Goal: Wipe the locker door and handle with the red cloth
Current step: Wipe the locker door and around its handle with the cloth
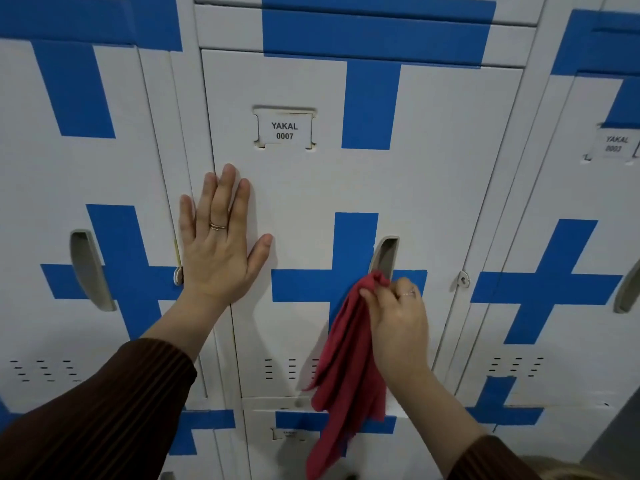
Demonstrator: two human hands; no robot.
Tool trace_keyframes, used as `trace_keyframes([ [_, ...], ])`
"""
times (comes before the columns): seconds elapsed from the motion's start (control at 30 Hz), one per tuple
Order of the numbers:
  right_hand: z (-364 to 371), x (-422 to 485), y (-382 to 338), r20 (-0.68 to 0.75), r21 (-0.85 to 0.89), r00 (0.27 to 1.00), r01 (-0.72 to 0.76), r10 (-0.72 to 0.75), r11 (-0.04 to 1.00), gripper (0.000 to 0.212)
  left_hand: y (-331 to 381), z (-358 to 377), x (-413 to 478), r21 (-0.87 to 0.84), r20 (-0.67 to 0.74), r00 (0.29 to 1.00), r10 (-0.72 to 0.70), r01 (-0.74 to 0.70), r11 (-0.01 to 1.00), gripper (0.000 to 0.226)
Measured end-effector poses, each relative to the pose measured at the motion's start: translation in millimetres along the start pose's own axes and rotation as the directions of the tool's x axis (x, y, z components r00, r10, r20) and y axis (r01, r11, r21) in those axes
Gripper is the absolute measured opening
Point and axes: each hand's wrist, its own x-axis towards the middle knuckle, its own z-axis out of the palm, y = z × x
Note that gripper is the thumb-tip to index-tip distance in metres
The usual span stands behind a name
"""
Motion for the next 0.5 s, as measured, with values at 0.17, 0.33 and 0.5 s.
trace_keyframes([
  [0.17, -4.5, -17.8, 13.1, 0.075, -0.094, 0.996, 0.054, -0.047, 0.994, 0.030, -0.4, 1.8, 0.7, -0.016, -0.038, 0.999, 0.008, -0.009, 1.000, 0.067],
  [0.33, -9.7, 17.1, -6.6, 0.076, -0.080, 0.996, -0.050, 0.056, 0.996, 0.023, -1.2, 1.7, 0.5, -0.031, -0.034, 0.999, 0.010, -0.011, 0.999, 0.069],
  [0.5, -5.2, -7.1, 5.6, 0.113, -0.107, 0.993, 0.034, -0.021, 0.994, 0.032, 2.4, -0.6, 4.1, -0.048, -0.009, 1.000, -0.001, 0.001, 0.999, 0.069],
])
